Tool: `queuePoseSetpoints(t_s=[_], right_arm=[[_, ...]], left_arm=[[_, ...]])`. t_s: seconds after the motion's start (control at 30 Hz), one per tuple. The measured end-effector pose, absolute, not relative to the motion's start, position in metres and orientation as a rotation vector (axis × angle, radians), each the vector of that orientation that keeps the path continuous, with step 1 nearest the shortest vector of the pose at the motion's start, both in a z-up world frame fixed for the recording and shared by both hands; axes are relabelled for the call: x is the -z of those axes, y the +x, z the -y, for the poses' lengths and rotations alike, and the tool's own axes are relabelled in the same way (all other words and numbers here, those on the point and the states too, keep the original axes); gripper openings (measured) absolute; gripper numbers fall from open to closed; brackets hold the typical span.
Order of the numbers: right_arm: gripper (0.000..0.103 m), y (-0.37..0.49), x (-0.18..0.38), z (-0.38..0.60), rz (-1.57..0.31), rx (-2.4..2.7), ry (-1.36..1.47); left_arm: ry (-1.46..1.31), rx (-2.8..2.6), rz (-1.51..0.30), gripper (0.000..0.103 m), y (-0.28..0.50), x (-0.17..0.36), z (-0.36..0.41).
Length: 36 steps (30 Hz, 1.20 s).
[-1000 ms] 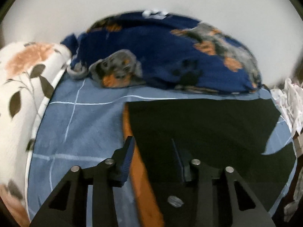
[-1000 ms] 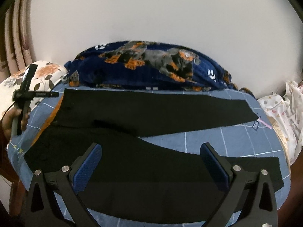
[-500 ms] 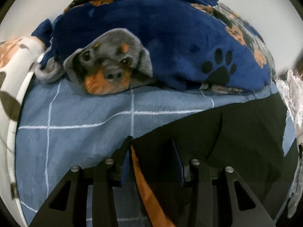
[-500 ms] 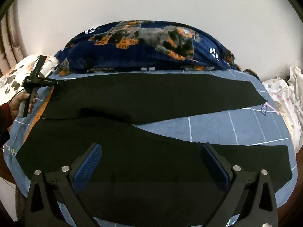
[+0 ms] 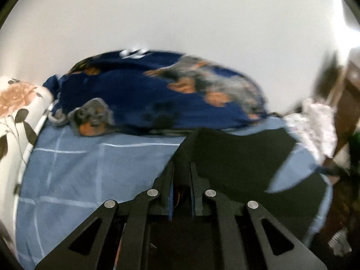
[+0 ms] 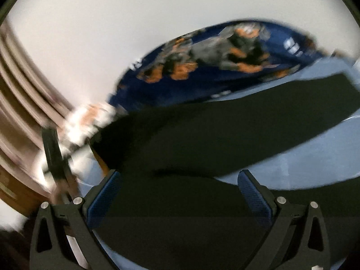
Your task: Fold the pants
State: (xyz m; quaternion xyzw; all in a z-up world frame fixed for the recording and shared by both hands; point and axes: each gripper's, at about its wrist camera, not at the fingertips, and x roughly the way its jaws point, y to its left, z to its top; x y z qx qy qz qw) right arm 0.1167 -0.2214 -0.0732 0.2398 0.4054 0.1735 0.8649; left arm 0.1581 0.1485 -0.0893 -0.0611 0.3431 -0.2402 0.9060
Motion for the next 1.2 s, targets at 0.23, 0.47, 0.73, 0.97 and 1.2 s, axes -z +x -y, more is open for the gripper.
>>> queuePoseSetpoints(t_s=[0.23,0.47,0.73,0.97,1.2], right_arm=[[0.103,0.205,0.111,0.247,-0.945,-0.436,0.899],[0.082,0.260,0.173,0.245,-1.082,-0.373,1.049],[0.008,0.251,0.162,0.249,-1.032,-0.387,0.971],[0.007,0.107,0.141,0.249,-1.002,-0.384,0.858],[0.005,0.029,0.190,0.237,-1.125,-0.333,0.922]], left_arm=[[-0.143,0.562,-0.695,0.011,0.072,0.084,-0.132],[-0.219,0.551,-0.779,0.011,0.051,0.106,-0.130],[-0.243,0.498,-0.808,0.011,0.054,0.104,-0.148],[-0.208,0.456,-0.914,0.014,0.042,0.121,-0.175],[-0.122,0.417,-1.028,0.014,0.021,0.164,-0.173]])
